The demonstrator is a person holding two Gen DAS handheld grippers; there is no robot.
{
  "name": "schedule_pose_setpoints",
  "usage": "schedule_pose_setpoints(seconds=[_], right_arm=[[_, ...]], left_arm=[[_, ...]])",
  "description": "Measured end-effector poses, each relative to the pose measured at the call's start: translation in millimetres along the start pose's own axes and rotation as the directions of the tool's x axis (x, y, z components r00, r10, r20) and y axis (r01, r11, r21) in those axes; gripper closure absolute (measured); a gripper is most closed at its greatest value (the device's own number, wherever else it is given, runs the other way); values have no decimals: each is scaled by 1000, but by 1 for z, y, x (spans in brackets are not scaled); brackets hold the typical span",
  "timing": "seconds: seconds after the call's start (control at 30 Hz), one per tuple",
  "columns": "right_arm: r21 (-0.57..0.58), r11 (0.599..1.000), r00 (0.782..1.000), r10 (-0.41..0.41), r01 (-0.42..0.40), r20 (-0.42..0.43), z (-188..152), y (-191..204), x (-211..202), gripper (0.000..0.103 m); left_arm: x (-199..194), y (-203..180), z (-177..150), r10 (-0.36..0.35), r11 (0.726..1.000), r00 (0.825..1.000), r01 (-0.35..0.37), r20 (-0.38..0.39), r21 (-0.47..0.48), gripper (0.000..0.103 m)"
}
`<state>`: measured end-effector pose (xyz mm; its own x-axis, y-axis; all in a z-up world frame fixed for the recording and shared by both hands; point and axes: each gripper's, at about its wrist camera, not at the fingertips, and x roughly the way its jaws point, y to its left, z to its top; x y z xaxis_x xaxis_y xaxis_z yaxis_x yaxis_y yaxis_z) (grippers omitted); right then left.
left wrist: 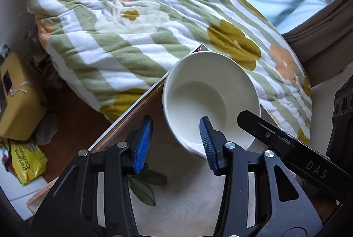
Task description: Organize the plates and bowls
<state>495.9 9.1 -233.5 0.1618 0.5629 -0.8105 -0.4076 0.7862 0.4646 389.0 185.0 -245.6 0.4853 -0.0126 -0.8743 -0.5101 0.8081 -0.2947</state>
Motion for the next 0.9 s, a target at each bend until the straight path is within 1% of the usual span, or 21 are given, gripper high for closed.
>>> schedule_pose_setpoints(seconds=[0.07, 0.1, 0.13, 0.23, 0.27, 0.47, 0.57, 0.73, 0.9], right_arm=[[-6, 1000, 1000, 3, -3, 0, 3, 1, 7, 70], [-11, 1000, 1000, 3, -3, -1, 4, 1, 9, 74], [-15, 1000, 1000, -5, 4, -2, 6, 0, 12, 75], [-28, 999, 1000, -29, 29, 2, 7, -1, 14, 82], [-31, 999, 999, -34, 34, 2, 7, -2, 15, 86], [-26, 999, 1000, -29, 29, 9, 6, -4, 15, 86], [-22, 1000, 1000, -21, 21, 21, 5, -4, 11, 86], [-16, 1000, 998, -9, 10, 65, -1, 1, -12, 86], [-13, 1000, 993, -6, 8, 118, -19, 9, -55, 86]], left_arm=[[5, 1, 3, 0, 1000, 1000, 1, -5, 6, 74], [7, 2, 3, -4, 1000, 1000, 4, -6, 7, 78], [8, 2, 4, -6, 1000, 1000, 6, -3, 9, 83], [8, 1, 4, 7, 1000, 1000, -7, 14, 29, 84], [8, 0, 4, 10, 999, 1000, -11, 17, 35, 84], [5, -2, 4, 14, 999, 1000, -15, 25, 48, 84], [-3, -6, 4, 18, 998, 999, -20, 41, 66, 84], [-27, -19, -1, 20, 994, 997, -28, 79, 101, 84], [-67, -39, -16, 6, 989, 993, -23, 117, 143, 84]])
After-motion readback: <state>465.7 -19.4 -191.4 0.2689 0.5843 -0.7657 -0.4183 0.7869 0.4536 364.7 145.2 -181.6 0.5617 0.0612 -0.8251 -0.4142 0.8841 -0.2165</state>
